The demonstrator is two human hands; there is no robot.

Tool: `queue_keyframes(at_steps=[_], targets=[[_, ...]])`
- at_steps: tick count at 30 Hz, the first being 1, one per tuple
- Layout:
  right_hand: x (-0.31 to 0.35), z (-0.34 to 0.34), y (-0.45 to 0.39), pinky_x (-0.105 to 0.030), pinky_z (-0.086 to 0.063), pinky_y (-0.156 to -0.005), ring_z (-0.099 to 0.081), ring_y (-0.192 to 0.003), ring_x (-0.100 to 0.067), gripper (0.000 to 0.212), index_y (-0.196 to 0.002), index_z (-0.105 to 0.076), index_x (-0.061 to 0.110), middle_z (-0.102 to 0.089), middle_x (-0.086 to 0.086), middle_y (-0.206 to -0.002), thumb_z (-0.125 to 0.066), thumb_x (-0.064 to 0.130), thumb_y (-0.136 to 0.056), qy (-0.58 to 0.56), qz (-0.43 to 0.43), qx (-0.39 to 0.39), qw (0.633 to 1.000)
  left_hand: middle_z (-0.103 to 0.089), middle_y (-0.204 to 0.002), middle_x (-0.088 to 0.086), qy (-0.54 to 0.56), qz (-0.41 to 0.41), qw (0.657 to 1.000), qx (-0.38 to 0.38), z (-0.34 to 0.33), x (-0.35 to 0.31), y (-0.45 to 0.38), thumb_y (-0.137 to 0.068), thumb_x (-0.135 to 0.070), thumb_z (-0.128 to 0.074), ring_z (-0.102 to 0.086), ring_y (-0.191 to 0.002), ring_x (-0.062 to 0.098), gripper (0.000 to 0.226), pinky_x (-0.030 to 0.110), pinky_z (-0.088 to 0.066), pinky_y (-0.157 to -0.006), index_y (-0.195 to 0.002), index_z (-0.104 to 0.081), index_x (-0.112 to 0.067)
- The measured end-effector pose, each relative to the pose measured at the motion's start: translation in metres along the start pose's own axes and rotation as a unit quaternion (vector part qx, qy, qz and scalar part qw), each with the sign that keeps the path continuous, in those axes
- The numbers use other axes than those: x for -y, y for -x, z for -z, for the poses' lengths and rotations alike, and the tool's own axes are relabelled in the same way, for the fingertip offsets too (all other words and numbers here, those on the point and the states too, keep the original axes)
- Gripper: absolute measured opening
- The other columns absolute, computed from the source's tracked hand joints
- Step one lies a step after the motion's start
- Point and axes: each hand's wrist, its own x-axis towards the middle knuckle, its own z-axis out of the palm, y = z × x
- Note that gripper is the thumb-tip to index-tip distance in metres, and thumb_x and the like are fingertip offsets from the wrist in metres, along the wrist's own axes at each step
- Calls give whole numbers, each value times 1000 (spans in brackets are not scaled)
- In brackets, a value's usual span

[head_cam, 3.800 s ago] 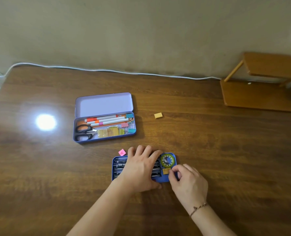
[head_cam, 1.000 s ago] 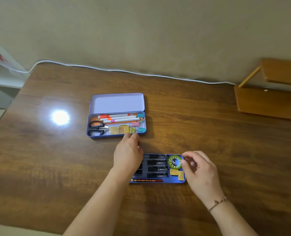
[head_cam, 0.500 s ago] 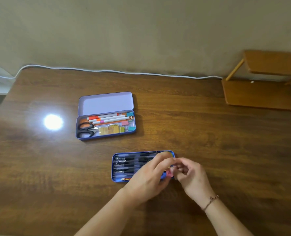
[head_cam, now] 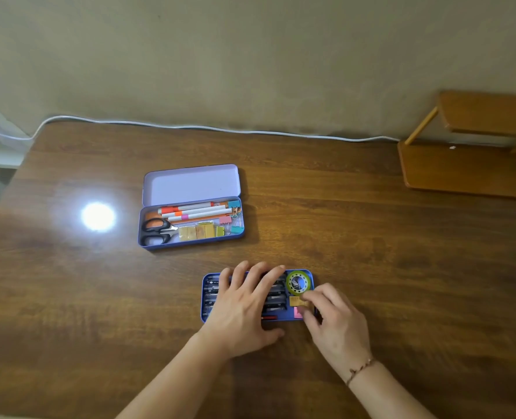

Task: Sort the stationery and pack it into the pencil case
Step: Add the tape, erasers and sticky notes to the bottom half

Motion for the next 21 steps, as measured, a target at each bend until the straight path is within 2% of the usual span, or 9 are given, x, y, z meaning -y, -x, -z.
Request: queue_keyframes(at_steps=[3,5,7,9,13,17,21], targets=[[-3,7,3,-7,-37,-53,-54,-68,2,23,-105,-65,26,-60,15,-87,-68,33,-83,-27,-112,-23,993,-28,-151,-8,-2,9,1000,15,6,17,11,-62,-74,-59,-17,-140,27,108,47,-8,-113,-149,-4,-41],[-4,9,2,-11,-42,-59,-55,-74,0,29,-114,-63,26,-62,15,-89,-63,36,-87,-23,-171,-2,985,-32,-151,-6,2,18,1000,15,12,34,21,-60,-75,-60,-21,-140,27,110,48,-13,-113,-150,-7,-39],[-1,9,-3,-17,-48,-67,-59,-85,-5,29,-114,-64,26,-67,12,-95,-60,37,-88,-18,-206,25,978,-36,-148,-7,17,21,1000,15,16,50,28,-61,-73,-63,-26,-137,24,109,46,-19,-112,-150,-13,-37],[6,8,-9,-18,-50,-66,-58,-86,-5,22,-108,-66,29,-69,12,-98,-58,37,-89,4,-223,48,974,-38,-146,-9,40,18,999,13,19,59,30,-63,-70,-66,-29,-135,20,106,43,-21,-113,-150,-16,-35],[17,5,-18,-14,-43,-52,-54,-79,-4,11,-96,-64,31,-69,11,-96,-54,32,-93,14,-258,70,964,-39,-144,-9,97,7,995,9,23,65,25,-66,-63,-70,-28,-134,15,103,35,-19,-113,-150,-16,-34],[34,9,-32,-15,-39,-52,-58,-82,-10,10,-90,-64,29,-69,6,-95,-54,26,-93,-35,-287,41,957,-41,-142,-9,117,2,993,-18,34,74,26,-67,-61,-71,-29,-131,13,103,33,-19,-112,-150,-16,-33],[71,10,-62,-15,-36,-48,-57,-79,-9,10,-93,-65,28,-66,7,-90,-55,30,-92,-40,-266,23,963,-41,-140,-10,125,19,990,-54,64,104,24,-64,-59,-73,-32,-129,13,104,35,-25,-111,-149,-17,-34]])
